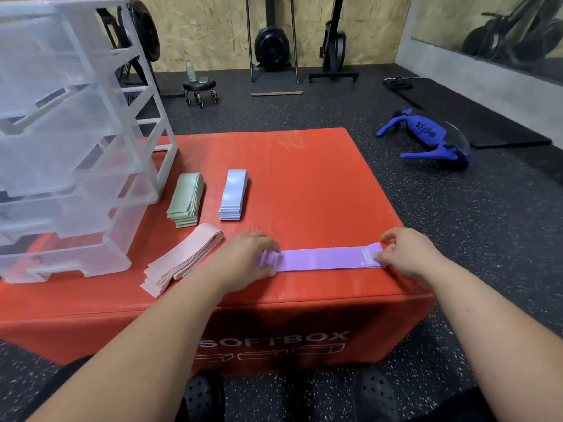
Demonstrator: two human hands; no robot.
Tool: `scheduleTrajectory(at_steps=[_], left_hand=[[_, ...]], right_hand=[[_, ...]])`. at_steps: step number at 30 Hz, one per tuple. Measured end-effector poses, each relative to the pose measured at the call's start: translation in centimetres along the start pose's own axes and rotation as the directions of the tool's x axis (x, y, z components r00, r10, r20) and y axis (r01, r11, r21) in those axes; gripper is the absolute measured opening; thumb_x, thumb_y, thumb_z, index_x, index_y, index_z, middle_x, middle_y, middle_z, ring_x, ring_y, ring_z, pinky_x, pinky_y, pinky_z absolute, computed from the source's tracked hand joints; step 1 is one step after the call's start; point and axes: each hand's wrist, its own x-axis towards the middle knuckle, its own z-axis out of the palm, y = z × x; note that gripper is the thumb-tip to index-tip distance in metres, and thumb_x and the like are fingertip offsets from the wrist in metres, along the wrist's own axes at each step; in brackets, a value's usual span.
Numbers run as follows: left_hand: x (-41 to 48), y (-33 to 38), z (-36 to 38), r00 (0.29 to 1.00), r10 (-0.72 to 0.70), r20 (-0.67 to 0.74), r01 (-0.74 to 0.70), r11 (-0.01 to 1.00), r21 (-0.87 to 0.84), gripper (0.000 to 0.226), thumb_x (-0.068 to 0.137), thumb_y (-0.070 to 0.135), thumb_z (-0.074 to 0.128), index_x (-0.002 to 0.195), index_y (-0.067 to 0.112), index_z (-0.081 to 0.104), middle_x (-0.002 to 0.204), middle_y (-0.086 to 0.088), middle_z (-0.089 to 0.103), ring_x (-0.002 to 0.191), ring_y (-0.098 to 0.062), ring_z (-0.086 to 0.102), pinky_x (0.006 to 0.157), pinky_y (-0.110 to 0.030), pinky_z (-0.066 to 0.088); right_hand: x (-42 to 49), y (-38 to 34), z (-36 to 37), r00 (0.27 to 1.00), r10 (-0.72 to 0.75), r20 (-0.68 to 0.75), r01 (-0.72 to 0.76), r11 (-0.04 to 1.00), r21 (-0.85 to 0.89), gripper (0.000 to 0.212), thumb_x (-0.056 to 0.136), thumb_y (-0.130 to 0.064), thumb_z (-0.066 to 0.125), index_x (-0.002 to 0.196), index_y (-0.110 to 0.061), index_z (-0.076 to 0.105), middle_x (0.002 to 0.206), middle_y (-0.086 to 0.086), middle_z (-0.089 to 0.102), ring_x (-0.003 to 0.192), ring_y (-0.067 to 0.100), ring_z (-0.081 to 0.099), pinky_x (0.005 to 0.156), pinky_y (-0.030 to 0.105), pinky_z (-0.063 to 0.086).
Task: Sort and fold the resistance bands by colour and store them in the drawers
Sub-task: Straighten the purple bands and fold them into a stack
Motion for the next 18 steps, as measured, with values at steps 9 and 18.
scheduleTrajectory(at_steps=[9,18], left_hand=[[0.2,-0.1,0.0,1.000,-0.005,0.029,0.006,1.000,-0.024,0.034,0.083,0.040,0.085,0.114,0.037,0.073,0.113,0.014,0.062,0.106,-0.012,0.059,0.092,-0.034,0.050],[1.1,1.1,0.3,0.999,-0.022,0.031,0.021,1.000,0.014,0.037,0.081,0.050,0.081,0.114,0.036,0.073,0.115,0.010,0.058,0.109,-0.017,0.054,0.098,-0.038,0.049]], right_hand=[[-0.9,-2.1,-1.0,0.990,0.126,0.059,-0.123,0.992,-0.041,0.012,0.066,-0.021,0.079,0.072,-0.010,0.079,0.055,0.000,0.056,0.057,0.017,0.047,0.058,0.028,0.044],[-3.3,-4.1,-3.2,0.991,0.038,0.125,-0.090,0.895,0.436,0.011,0.081,-0.001,0.073,0.075,-0.010,0.072,0.061,0.006,0.063,0.045,0.010,0.055,0.048,0.018,0.047]])
